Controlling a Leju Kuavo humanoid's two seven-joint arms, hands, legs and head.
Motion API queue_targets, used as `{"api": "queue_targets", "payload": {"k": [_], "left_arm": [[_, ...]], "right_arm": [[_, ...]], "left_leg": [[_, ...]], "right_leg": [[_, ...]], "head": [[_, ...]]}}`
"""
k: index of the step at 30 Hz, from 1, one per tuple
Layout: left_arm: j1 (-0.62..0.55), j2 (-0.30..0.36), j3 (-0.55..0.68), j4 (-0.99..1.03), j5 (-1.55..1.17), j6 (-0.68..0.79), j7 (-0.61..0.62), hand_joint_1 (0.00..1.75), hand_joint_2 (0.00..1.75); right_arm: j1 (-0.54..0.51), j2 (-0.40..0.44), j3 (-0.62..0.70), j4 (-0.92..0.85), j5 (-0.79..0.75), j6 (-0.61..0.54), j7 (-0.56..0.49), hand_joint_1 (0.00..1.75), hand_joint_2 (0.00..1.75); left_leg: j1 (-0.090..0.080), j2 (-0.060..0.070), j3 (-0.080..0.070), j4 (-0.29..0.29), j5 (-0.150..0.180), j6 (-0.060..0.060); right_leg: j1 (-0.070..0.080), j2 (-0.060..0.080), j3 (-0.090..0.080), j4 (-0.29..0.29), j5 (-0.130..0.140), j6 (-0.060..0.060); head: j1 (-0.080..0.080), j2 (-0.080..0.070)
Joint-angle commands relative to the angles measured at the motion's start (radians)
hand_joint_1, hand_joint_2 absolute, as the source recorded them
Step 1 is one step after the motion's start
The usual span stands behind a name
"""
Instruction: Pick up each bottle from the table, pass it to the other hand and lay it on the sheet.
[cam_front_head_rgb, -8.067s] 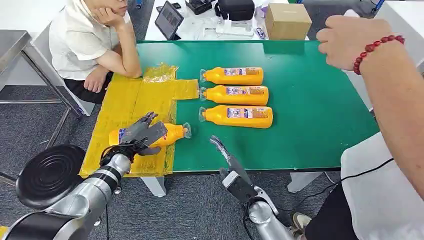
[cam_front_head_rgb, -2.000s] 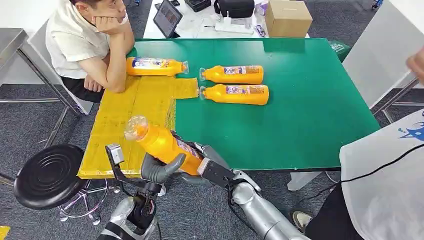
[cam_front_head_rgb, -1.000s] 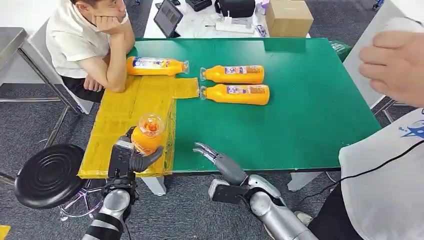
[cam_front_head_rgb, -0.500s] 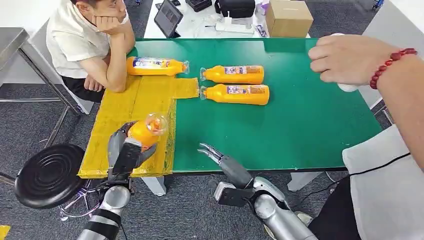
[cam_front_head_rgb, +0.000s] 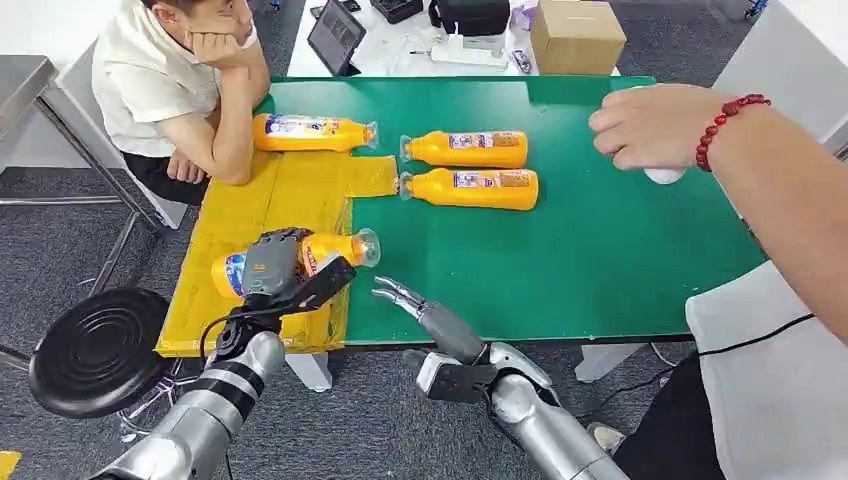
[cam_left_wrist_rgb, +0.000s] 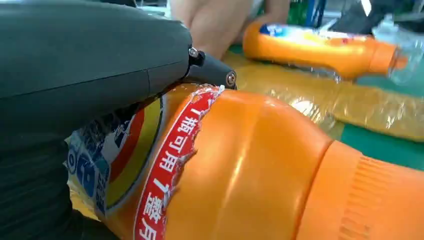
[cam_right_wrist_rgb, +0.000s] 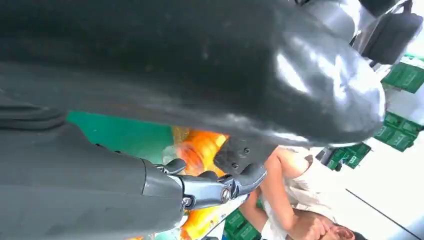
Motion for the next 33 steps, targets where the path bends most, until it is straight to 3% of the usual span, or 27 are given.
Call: {"api": "queue_targets", "payload": {"k": [1,5,16,17,23,24,27,33], "left_arm": [[-0.177,-0.001,0.049,0.353,0.023,-0.319,0.121,0.00,1.75],[-0.177,-0.005,0.057,0.352,0.030,-0.374,0.112,0.00,1.75],[-0.161,-0.030,0.094,0.317,0.065,-0.350,0.026,0.00,1.75],[-0.157,-0.035,0.095,0.311,0.067,-0.349,0.017,0.00,0.00],[-0.100,-0.076,0.153,0.214,0.176,-0.270,-0.121,0.00,0.00],[-0.090,-0.082,0.169,0.197,0.204,-0.251,-0.147,0.00,1.75],[-0.042,-0.114,0.255,0.117,0.368,-0.158,-0.243,0.00,1.75],[-0.011,-0.109,0.259,0.033,0.513,-0.045,-0.340,0.00,1.75]], "right_arm": [[-0.070,0.052,0.027,0.128,-0.035,0.022,-0.018,0.00,0.00],[-0.065,0.046,0.025,0.119,-0.033,0.015,-0.018,0.00,0.00],[-0.056,0.045,0.006,0.122,-0.029,0.004,-0.018,0.00,0.00],[-0.053,0.045,0.004,0.122,-0.029,0.002,-0.018,0.00,0.00],[-0.013,0.032,-0.003,0.087,-0.024,-0.013,-0.016,0.00,0.00],[-0.009,0.031,-0.004,0.084,-0.024,-0.016,-0.015,0.00,0.00],[0.011,0.020,0.010,0.057,-0.014,-0.028,-0.016,0.00,0.00],[0.030,0.007,0.020,0.041,-0.024,-0.038,-0.006,0.00,0.00]], "left_leg": [[0.001,0.002,0.005,0.000,-0.002,-0.002],[0.001,0.002,0.008,-0.001,-0.002,-0.002],[0.001,0.001,0.010,-0.001,-0.001,-0.002],[0.000,0.001,0.010,-0.002,-0.001,-0.002],[0.001,-0.001,0.011,-0.002,-0.001,-0.001],[0.001,-0.002,0.010,-0.001,-0.001,-0.001],[0.000,-0.001,0.008,-0.001,-0.001,-0.001],[0.000,-0.001,0.005,0.000,-0.001,-0.002]], "right_leg": [[0.001,0.001,0.004,0.000,-0.001,-0.002],[0.001,0.001,0.008,-0.001,-0.001,-0.002],[0.001,0.000,0.010,-0.001,-0.001,-0.002],[0.001,0.000,0.010,-0.001,-0.001,-0.002],[0.001,-0.002,0.011,-0.001,-0.002,-0.002],[0.001,-0.003,0.011,-0.001,-0.002,-0.002],[0.000,-0.002,0.008,-0.001,-0.001,-0.001],[0.000,-0.002,0.005,0.000,-0.001,-0.002]], "head": [[0.000,0.000],[-0.001,0.000],[0.000,0.000],[0.000,0.000],[0.000,0.000],[-0.001,0.000],[0.000,0.000],[0.000,0.000]]}}
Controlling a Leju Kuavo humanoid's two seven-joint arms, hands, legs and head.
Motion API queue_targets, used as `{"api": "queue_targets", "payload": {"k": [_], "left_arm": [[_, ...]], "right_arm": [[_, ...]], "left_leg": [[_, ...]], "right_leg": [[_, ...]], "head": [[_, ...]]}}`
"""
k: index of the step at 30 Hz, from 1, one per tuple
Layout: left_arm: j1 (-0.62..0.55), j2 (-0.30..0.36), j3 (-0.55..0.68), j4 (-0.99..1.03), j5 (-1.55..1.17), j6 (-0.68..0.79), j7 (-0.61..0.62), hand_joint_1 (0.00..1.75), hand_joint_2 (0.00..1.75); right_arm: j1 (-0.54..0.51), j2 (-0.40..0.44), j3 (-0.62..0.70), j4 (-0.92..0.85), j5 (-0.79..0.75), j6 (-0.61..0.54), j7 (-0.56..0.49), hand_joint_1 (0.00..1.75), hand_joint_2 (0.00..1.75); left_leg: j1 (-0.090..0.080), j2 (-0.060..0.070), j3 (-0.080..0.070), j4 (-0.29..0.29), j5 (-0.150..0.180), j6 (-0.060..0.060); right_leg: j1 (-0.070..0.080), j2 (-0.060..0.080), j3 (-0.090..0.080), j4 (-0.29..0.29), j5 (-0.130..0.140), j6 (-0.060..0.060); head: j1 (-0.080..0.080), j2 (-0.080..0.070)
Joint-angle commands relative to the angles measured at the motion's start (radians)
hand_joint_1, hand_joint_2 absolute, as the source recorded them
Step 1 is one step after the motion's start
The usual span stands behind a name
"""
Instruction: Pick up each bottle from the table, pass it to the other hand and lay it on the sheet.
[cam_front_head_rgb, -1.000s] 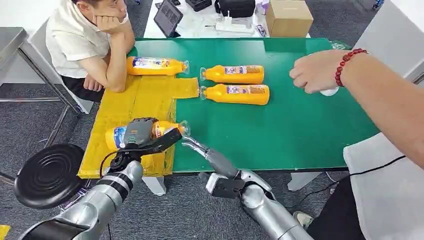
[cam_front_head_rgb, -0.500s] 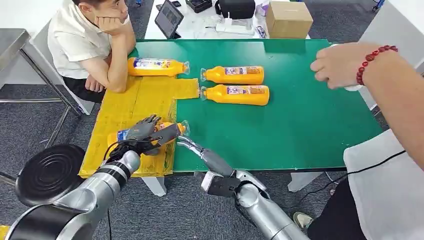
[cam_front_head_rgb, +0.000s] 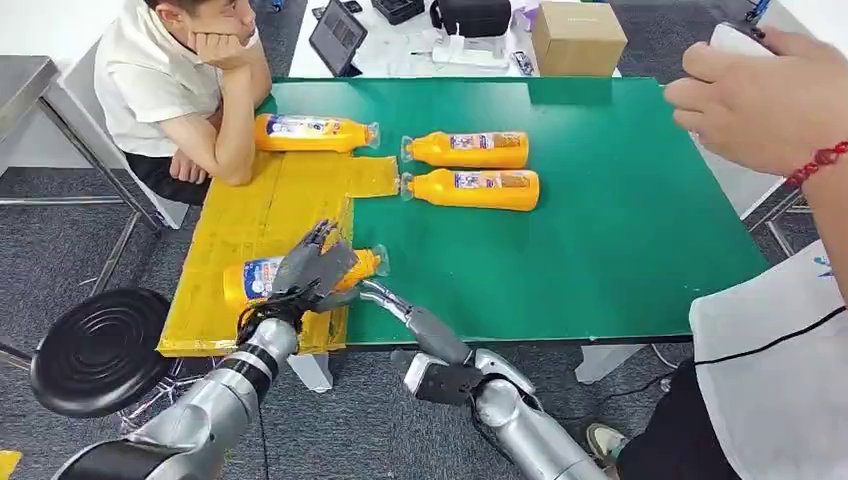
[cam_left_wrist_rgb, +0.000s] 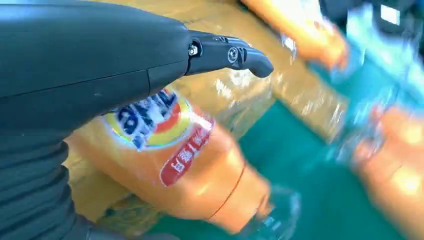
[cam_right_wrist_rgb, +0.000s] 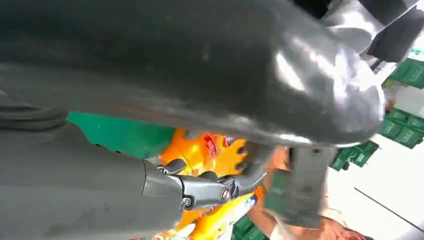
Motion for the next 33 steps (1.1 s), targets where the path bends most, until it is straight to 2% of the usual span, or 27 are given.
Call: {"api": "queue_targets", "payload": {"k": [1,7,15,17,19,21,22,25,28,29,33], "left_arm": [[0.034,-0.018,0.079,-0.103,0.106,0.065,-0.069,0.00,1.75],[0.038,-0.017,0.078,-0.116,0.144,0.062,-0.080,0.00,1.75],[0.094,0.031,-0.003,-0.295,0.309,0.010,-0.076,0.00,1.75],[0.141,0.038,-0.008,-0.390,0.370,0.001,-0.082,0.00,1.75],[0.212,0.065,-0.025,-0.516,0.445,0.029,-0.095,0.00,1.75],[0.227,0.078,-0.034,-0.540,0.454,0.029,-0.089,0.00,1.75],[0.247,0.065,-0.008,-0.575,0.496,0.047,-0.105,0.00,1.75],[0.378,0.108,-0.023,-0.765,0.634,0.080,-0.116,0.00,1.75],[0.415,0.125,-0.031,-0.814,0.648,0.086,-0.111,0.00,1.75],[0.441,0.135,-0.040,-0.841,0.653,0.090,-0.109,0.00,1.75],[0.540,0.151,-0.049,-0.931,0.649,0.099,-0.108,0.00,1.75]], "right_arm": [[0.006,-0.039,0.019,-0.008,-0.008,-0.010,0.010,0.00,0.00],[0.004,-0.038,0.016,-0.003,-0.010,-0.015,0.012,0.00,0.00],[0.035,-0.041,-0.011,-0.030,-0.021,-0.053,0.008,0.00,0.00],[0.070,-0.039,-0.055,-0.094,-0.040,-0.127,-0.018,0.00,0.00],[0.132,-0.038,-0.119,-0.232,-0.113,-0.228,-0.020,0.00,0.00],[0.140,-0.042,-0.125,-0.258,-0.110,-0.220,-0.019,0.00,0.00],[0.162,-0.019,-0.169,-0.291,-0.141,-0.264,-0.020,0.00,0.00],[0.245,0.002,-0.310,-0.423,-0.243,-0.366,-0.020,0.00,0.00],[0.265,-0.001,-0.347,-0.455,-0.268,-0.352,-0.020,0.00,0.00],[0.280,0.006,-0.380,-0.464,-0.281,-0.355,-0.017,0.00,0.00],[0.296,-0.009,-0.431,-0.406,-0.225,-0.363,0.011,0.00,0.00]], "left_leg": [[0.001,0.000,0.004,0.000,-0.002,-0.002],[0.001,0.001,0.002,0.000,-0.001,-0.001],[0.001,0.002,0.003,0.000,-0.002,-0.002],[0.001,0.002,0.004,0.000,-0.002,-0.002],[0.001,0.001,0.002,-0.001,-0.001,-0.001],[0.001,0.003,0.003,-0.001,-0.003,-0.002],[0.001,0.002,0.001,0.000,-0.002,-0.001],[0.001,0.001,0.000,0.000,-0.001,-0.001],[0.000,0.003,0.004,-0.001,-0.004,-0.002],[0.001,0.002,0.000,-0.001,-0.002,-0.001],[0.001,0.001,0.003,-0.001,-0.004,-0.002]], "right_leg": [[0.001,-0.001,0.004,0.000,-0.002,-0.002],[0.001,0.000,0.002,0.000,-0.001,-0.002],[0.001,0.001,0.003,0.000,-0.001,-0.002],[0.001,0.001,0.004,0.000,-0.002,-0.003],[0.001,0.000,0.002,0.000,-0.001,-0.002],[0.001,0.002,0.002,0.000,-0.002,-0.002],[0.001,0.002,0.001,0.000,-0.001,-0.002],[0.001,0.000,-0.001,0.000,-0.001,-0.002],[0.001,0.002,0.003,0.000,-0.003,-0.003],[0.000,0.001,-0.001,0.000,-0.002,-0.002],[0.001,0.000,0.002,-0.001,-0.003,-0.003]], "head": [[0.000,0.000],[0.000,0.000],[0.000,0.000],[0.000,0.000],[0.000,0.000],[0.000,0.000],[0.000,0.000],[0.000,0.000],[0.000,0.000],[0.000,0.000],[0.000,0.000]]}}
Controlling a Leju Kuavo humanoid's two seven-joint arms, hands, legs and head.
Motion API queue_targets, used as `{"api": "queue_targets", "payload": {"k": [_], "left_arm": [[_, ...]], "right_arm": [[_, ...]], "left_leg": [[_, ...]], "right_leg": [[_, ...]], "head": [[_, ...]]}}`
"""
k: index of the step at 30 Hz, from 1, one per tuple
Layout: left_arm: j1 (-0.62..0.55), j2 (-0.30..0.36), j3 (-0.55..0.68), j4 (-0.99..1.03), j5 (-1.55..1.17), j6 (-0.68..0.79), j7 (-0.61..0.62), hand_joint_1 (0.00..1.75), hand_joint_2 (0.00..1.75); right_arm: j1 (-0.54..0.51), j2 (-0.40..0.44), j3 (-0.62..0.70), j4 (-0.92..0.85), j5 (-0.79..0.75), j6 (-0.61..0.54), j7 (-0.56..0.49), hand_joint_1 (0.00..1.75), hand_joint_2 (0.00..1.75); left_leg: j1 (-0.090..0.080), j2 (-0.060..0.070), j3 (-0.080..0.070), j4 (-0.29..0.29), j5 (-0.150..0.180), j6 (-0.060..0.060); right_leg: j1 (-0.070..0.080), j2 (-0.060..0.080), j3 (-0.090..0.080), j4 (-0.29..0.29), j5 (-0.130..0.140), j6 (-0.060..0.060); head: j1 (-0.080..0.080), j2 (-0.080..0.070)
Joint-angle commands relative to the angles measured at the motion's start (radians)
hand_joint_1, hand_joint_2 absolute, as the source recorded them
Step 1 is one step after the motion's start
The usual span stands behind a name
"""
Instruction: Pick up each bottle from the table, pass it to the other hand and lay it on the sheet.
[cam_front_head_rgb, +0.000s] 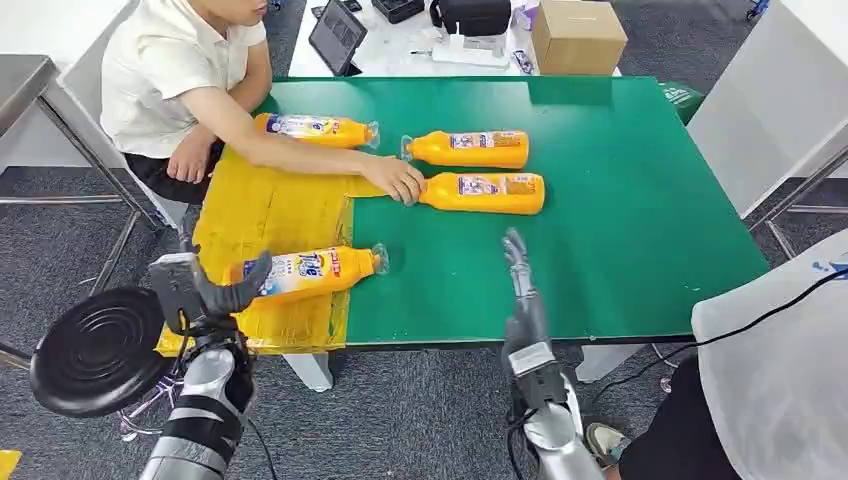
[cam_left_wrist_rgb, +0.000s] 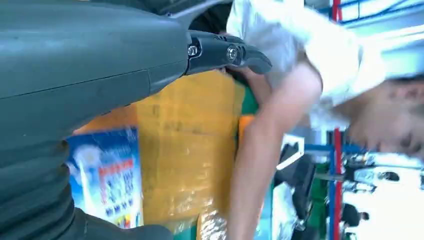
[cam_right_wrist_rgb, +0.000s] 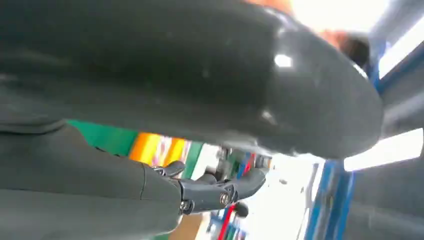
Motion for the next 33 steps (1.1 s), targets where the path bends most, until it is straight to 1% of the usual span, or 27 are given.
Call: {"api": "queue_targets", "payload": {"k": [1,3,5,6,7,8,11,12,13,14,15,16,17,18,20,21,22,25,26,27,29,30,32,33], "left_arm": [[0.187,0.089,-0.069,-0.250,0.001,0.013,0.011,0.00,1.75],[0.203,0.088,-0.074,-0.275,-0.005,0.009,0.012,0.00,1.75],[0.210,0.090,-0.083,-0.296,-0.013,-0.005,0.019,0.00,1.75],[0.214,0.088,-0.086,-0.306,-0.013,-0.008,0.020,0.00,1.75],[0.214,0.088,-0.086,-0.306,-0.013,-0.008,0.020,0.00,1.75],[0.214,0.088,-0.086,-0.306,-0.013,-0.008,0.020,0.00,1.75],[0.214,0.088,-0.088,-0.310,-0.014,-0.010,0.021,0.00,1.75],[0.213,0.089,-0.087,-0.310,-0.014,-0.010,0.022,0.00,1.75],[0.213,0.089,-0.087,-0.310,-0.014,-0.010,0.022,0.00,1.75],[0.215,0.086,-0.087,-0.320,-0.001,-0.029,0.023,0.00,1.75],[0.217,0.086,-0.091,-0.332,0.005,-0.040,0.023,0.00,1.75],[0.219,0.082,-0.092,-0.340,0.007,-0.040,0.026,0.00,1.75],[0.215,0.076,-0.097,-0.342,0.009,-0.038,0.033,0.00,1.75],[0.211,0.071,-0.101,-0.339,0.013,-0.034,0.041,0.00,1.75],[0.191,0.062,-0.116,-0.315,0.030,-0.033,0.057,0.00,1.75],[0.178,0.060,-0.124,-0.301,0.031,-0.034,0.059,0.00,1.75],[0.162,0.056,-0.132,-0.280,0.029,-0.031,0.062,0.00,1.75],[0.127,0.041,-0.147,-0.231,0.012,-0.019,0.064,0.00,1.75],[0.120,0.036,-0.153,-0.219,0.014,-0.023,0.067,0.00,1.75],[0.115,0.033,-0.157,-0.213,0.014,-0.025,0.067,0.00,1.75],[0.115,0.033,-0.157,-0.213,0.014,-0.025,0.067,0.00,1.75],[0.114,0.033,-0.160,-0.210,0.014,-0.026,0.067,0.00,1.75],[0.114,0.033,-0.160,-0.210,0.014,-0.026,0.067,0.00,1.75],[0.116,0.036,-0.160,-0.211,0.014,-0.026,0.067,0.00,1.75]], "right_arm": [[0.062,-0.006,-0.182,-0.017,0.081,-0.013,0.043,0.00,0.00],[0.054,-0.022,-0.182,0.026,0.144,-0.041,0.055,0.00,0.00],[0.042,-0.043,-0.176,0.062,0.222,-0.074,0.072,0.00,0.00],[0.038,-0.051,-0.181,0.072,0.237,-0.085,0.077,0.00,0.00],[0.038,-0.051,-0.181,0.072,0.237,-0.085,0.077,0.00,0.00],[0.038,-0.051,-0.181,0.072,0.237,-0.085,0.077,0.00,0.00],[0.035,-0.051,-0.184,0.074,0.236,-0.084,0.077,0.00,0.00],[0.034,-0.049,-0.182,0.072,0.237,-0.084,0.076,0.00,0.00],[0.034,-0.049,-0.182,0.072,0.237,-0.084,0.076,0.00,0.00],[0.023,-0.069,-0.168,0.090,0.327,-0.135,0.109,0.00,0.00],[0.007,-0.080,-0.171,0.107,0.337,-0.142,0.117,0.00,0.00],[-0.016,-0.093,-0.169,0.131,0.370,-0.156,0.135,0.00,0.00],[-0.048,-0.109,-0.162,0.159,0.408,-0.166,0.155,0.00,0.00],[-0.082,-0.121,-0.154,0.188,0.439,-0.171,0.173,0.00,0.00],[-0.170,-0.142,-0.112,0.254,0.510,-0.173,0.209,0.00,0.00],[-0.204,-0.144,-0.096,0.281,0.531,-0.172,0.222,0.00,0.00],[-0.255,-0.152,-0.057,0.329,0.583,-0.165,0.249,0.00,0.00],[-0.362,-0.144,0.010,0.458,0.635,-0.122,0.310,0.00,0.00],[-0.387,-0.137,0.017,0.496,0.638,-0.113,0.323,0.00,0.00],[-0.397,-0.132,0.019,0.517,0.638,-0.111,0.331,0.00,0.00],[-0.397,-0.132,0.019,0.517,0.638,-0.111,0.331,0.00,0.00],[-0.400,-0.129,0.022,0.533,0.637,-0.122,0.328,0.00,0.00],[-0.400,-0.129,0.022,0.533,0.637,-0.122,0.328,0.00,0.00],[-0.396,-0.131,0.023,0.533,0.637,-0.126,0.326,0.00,0.00]], "left_leg": [[0.000,0.002,0.004,-0.001,-0.002,-0.001],[0.001,0.003,0.006,-0.001,-0.003,-0.002],[0.001,0.001,0.002,-0.001,-0.001,-0.001],[0.001,0.002,0.005,-0.001,-0.002,-0.002],[0.001,0.001,0.003,-0.001,-0.001,-0.001],[0.001,0.001,0.005,-0.001,-0.002,-0.002],[0.000,0.001,0.001,-0.001,-0.001,-0.001],[0.001,0.002,0.005,-0.001,-0.002,-0.001],[0.001,0.002,0.003,-0.001,-0.001,-0.001],[0.001,0.001,0.003,-0.001,-0.001,-0.001],[0.001,0.001,0.005,-0.001,-0.002,-0.002],[0.000,0.001,0.004,-0.001,-0.001,-0.001],[0.001,0.002,0.006,-0.001,-0.002,-0.002],[0.001,0.004,0.005,0.000,-0.002,-0.001],[0.000,0.003,0.002,0.000,-0.001,0.000],[0.001,0.004,0.005,0.000,-0.002,-0.001],[0.000,0.005,0.003,0.000,-0.001,-0.001],[0.001,0.006,0.004,0.000,-0.001,-0.001],[0.000,0.004,0.002,0.000,0.000,-0.001],[0.000,0.005,0.004,0.000,0.000,-0.001],[0.000,0.003,0.003,-0.001,0.001,-0.001],[0.001,0.003,0.005,-0.001,0.000,-0.001],[0.000,0.001,0.003,-0.001,0.001,0.000],[0.001,0.002,0.006,-0.001,0.000,-0.001]], "right_leg": [[0.000,0.001,0.004,-0.001,-0.001,-0.002],[0.001,0.002,0.005,-0.001,-0.002,-0.002],[0.001,0.001,0.002,-0.001,0.000,-0.001],[0.001,0.001,0.005,-0.002,-0.002,-0.002],[0.001,0.000,0.002,-0.001,-0.001,-0.001],[0.001,-0.001,0.005,-0.002,-0.002,-0.002],[0.001,0.000,0.001,-0.001,0.000,-0.001],[0.001,0.000,0.004,-0.002,-0.001,-0.002],[0.001,0.001,0.003,-0.001,-0.001,-0.002],[0.001,0.000,0.002,-0.001,-0.001,-0.001],[0.001,0.000,0.005,-0.002,-0.002,-0.002],[0.001,0.000,0.004,-0.001,-0.001,-0.002],[0.001,0.001,0.006,-0.001,-0.002,-0.002],[0.001,0.003,0.004,-0.001,-0.001,-0.002],[0.000,0.002,0.001,-0.001,0.000,-0.001],[0.001,0.003,0.004,-0.001,0.000,-0.002],[0.000,0.003,0.002,-0.001,0.001,-0.001],[0.001,0.005,0.002,-0.001,0.002,-0.002],[0.000,0.003,0.002,-0.001,0.002,-0.001],[0.001,0.004,0.003,-0.001,0.002,-0.002],[0.001,0.001,0.003,-0.001,0.001,-0.001],[0.001,0.001,0.005,-0.002,0.001,-0.002],[0.001,0.000,0.003,-0.001,0.001,-0.001],[0.001,0.001,0.006,-0.001,0.000,-0.002]], "head": [[0.000,0.000],[0.000,0.000],[0.000,0.000],[0.000,0.000],[0.000,0.000],[0.000,0.000],[0.000,0.000],[0.000,0.000],[0.000,0.000],[0.000,0.000],[0.000,0.000],[0.000,0.000],[0.000,0.000],[0.000,0.000],[0.000,0.000],[0.000,0.000],[0.000,0.000],[0.000,0.000],[0.000,0.000],[0.000,0.000],[0.000,0.000],[0.000,0.000],[0.000,0.000],[0.000,0.000]]}}
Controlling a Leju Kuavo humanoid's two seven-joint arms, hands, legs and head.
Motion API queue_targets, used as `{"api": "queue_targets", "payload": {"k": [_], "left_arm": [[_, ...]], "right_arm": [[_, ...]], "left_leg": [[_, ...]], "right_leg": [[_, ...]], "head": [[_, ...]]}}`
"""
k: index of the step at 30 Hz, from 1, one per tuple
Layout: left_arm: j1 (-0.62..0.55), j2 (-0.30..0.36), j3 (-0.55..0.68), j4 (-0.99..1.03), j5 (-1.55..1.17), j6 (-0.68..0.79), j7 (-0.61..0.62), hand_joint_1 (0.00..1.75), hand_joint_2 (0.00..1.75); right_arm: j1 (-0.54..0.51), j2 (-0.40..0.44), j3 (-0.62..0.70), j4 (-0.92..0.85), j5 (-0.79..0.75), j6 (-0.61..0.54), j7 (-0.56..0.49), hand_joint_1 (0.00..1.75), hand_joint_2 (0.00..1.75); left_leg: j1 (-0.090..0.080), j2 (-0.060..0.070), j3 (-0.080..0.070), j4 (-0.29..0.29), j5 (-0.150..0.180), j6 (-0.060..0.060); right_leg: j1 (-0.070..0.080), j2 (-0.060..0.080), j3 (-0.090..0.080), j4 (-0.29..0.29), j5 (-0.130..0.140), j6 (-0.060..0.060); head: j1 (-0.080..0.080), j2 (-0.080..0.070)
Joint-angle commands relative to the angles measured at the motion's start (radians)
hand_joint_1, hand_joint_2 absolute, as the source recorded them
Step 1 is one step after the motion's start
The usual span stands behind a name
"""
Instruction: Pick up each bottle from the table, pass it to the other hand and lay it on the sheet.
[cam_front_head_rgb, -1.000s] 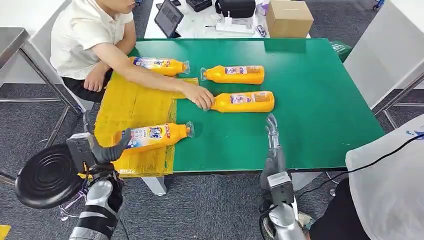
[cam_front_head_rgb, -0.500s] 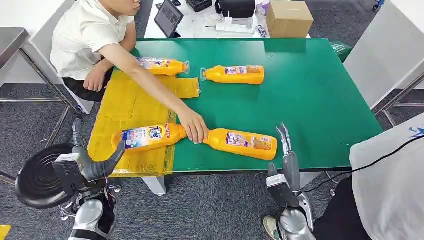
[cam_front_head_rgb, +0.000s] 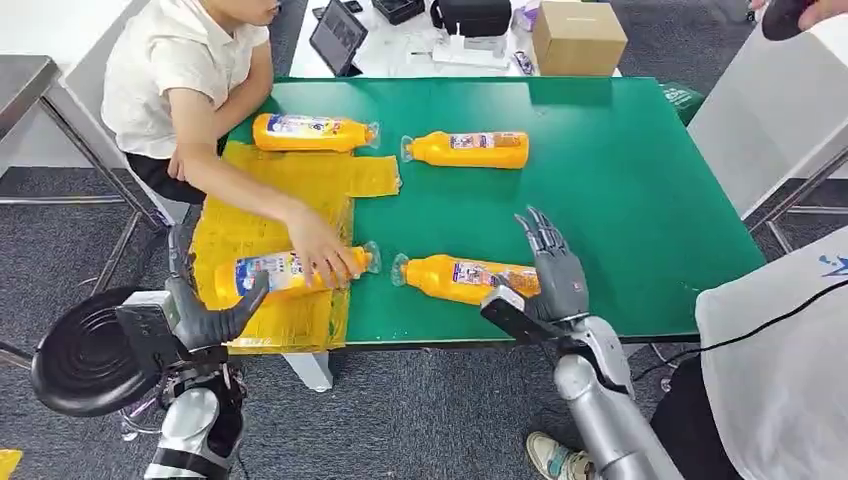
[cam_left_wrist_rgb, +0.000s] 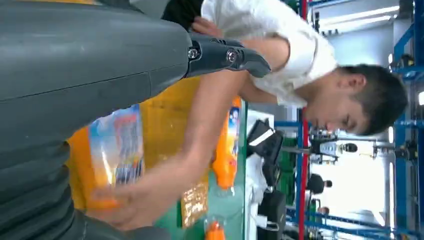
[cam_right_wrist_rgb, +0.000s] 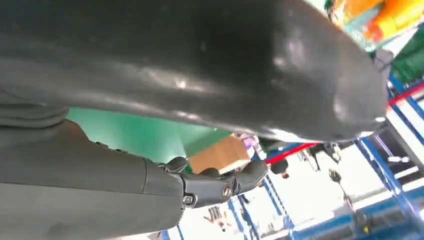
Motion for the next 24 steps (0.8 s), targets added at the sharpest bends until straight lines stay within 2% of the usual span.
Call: {"api": "queue_targets", "payload": {"k": [1,2,5,7,10,12,15,24], "left_arm": [[-0.058,0.005,-0.036,0.099,-0.001,0.000,0.005,0.00,1.75],[-0.058,0.005,-0.036,0.099,-0.001,0.000,0.005,0.00,1.75],[-0.057,0.006,-0.037,0.097,-0.001,-0.001,0.006,0.00,1.75],[-0.067,0.002,-0.050,0.114,-0.003,-0.012,0.018,0.00,1.75],[-0.082,-0.007,-0.067,0.145,-0.006,-0.019,0.030,0.00,1.75],[-0.094,-0.013,-0.077,0.164,-0.006,-0.024,0.032,0.00,1.75],[-0.105,-0.018,-0.087,0.178,0.006,-0.037,0.046,0.00,1.75],[-0.081,-0.016,-0.084,0.138,0.011,-0.047,0.056,0.00,1.75]], "right_arm": [[-0.128,-0.012,0.085,0.225,0.003,-0.007,0.004,0.00,0.00],[-0.128,-0.012,0.085,0.225,0.003,-0.007,0.004,0.00,0.00],[-0.131,-0.013,0.090,0.232,0.003,0.002,0.006,0.00,0.00],[-0.170,-0.005,0.114,0.315,0.030,0.048,0.065,0.00,0.00],[-0.213,0.016,0.136,0.442,0.062,0.045,0.106,0.00,0.00],[-0.231,0.029,0.146,0.502,0.074,0.027,0.112,0.00,0.00],[-0.257,0.046,0.162,0.557,0.083,0.069,0.130,0.00,0.00],[-0.276,0.042,0.231,0.542,0.115,0.207,0.208,0.00,0.00]], "left_leg": [[0.000,0.001,0.004,-0.001,-0.001,-0.001],[0.001,0.001,0.008,-0.001,-0.003,-0.002],[0.000,0.001,0.003,-0.001,-0.001,-0.001],[0.000,0.001,0.003,-0.001,-0.002,-0.002],[0.000,0.001,0.003,-0.001,-0.001,-0.001],[0.001,0.001,0.005,-0.001,-0.002,-0.002],[0.000,0.001,0.004,-0.001,-0.002,-0.002],[0.001,0.002,0.006,-0.001,-0.003,-0.002]], "right_leg": [[0.001,0.000,0.003,-0.001,-0.001,-0.001],[0.001,0.000,0.008,-0.001,-0.003,-0.003],[0.000,0.000,0.003,0.000,-0.001,-0.002],[0.001,0.000,0.004,-0.001,-0.002,-0.002],[0.000,0.001,0.003,-0.001,-0.001,-0.002],[0.001,0.000,0.005,-0.001,-0.001,-0.003],[0.001,0.000,0.004,-0.001,-0.001,-0.002],[0.001,0.001,0.006,-0.001,-0.002,-0.002]], "head": [[0.000,0.000],[0.000,0.000],[0.000,0.000],[0.000,0.000],[0.000,0.000],[0.000,0.000],[0.000,0.000],[0.000,0.000]]}}
